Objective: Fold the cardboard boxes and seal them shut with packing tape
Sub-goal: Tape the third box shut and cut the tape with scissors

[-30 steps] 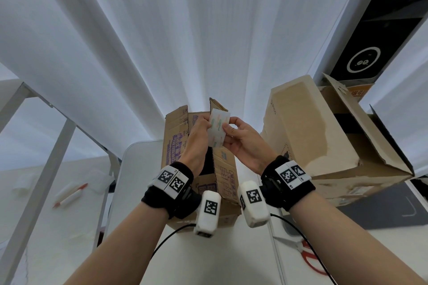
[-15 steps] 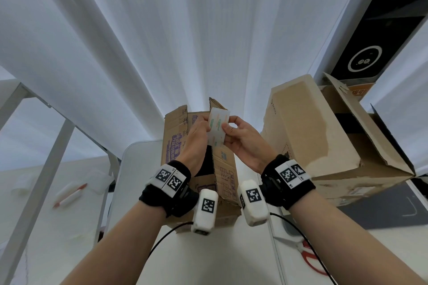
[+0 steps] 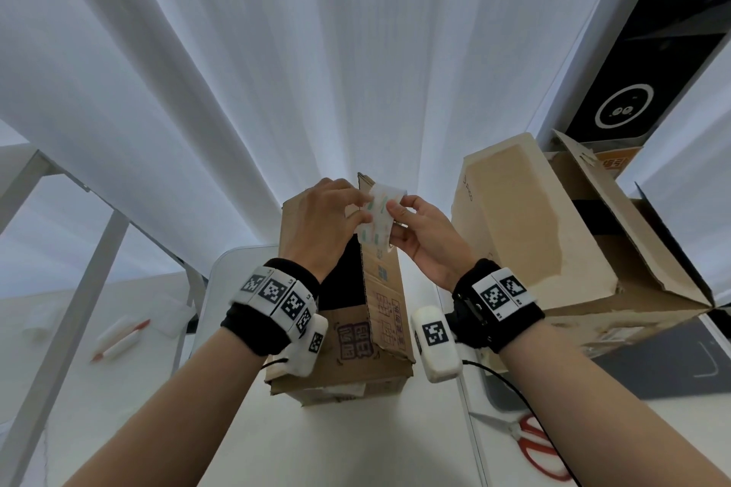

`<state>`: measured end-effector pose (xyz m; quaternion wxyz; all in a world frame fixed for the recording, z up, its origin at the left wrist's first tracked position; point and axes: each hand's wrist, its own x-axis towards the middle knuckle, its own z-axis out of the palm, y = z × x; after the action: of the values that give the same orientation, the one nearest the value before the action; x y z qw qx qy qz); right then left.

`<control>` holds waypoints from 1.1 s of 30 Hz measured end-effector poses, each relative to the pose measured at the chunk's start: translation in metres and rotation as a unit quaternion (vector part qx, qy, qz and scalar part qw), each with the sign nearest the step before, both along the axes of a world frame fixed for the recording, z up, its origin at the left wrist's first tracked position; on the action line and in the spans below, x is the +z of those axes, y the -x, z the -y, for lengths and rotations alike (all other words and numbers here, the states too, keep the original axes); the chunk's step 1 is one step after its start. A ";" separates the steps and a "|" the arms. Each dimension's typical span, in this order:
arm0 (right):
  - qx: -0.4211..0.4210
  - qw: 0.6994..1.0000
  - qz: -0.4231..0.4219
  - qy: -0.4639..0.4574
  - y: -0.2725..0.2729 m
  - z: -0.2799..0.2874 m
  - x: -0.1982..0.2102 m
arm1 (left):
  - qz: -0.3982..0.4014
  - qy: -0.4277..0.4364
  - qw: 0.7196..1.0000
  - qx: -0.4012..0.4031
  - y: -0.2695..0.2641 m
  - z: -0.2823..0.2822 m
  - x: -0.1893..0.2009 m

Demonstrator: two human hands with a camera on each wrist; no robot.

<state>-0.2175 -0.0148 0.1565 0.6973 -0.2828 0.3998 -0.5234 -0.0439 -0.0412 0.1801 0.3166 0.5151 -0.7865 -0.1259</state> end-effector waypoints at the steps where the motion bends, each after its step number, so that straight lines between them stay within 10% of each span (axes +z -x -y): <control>1: 0.000 1.000 -0.004 0.002 -0.001 0.000 -0.001 | 0.006 -0.003 1.000 0.007 -0.001 0.002 0.000; 33: -0.016 0.994 -0.110 -0.014 -0.015 0.005 -0.004 | 0.132 -0.109 0.985 -0.017 -0.002 0.018 0.008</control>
<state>-0.2027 -0.0201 0.1526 0.6444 -0.3223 0.4858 -0.4949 -0.0424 -0.0591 0.1881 0.1492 0.5454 -0.8116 -0.1472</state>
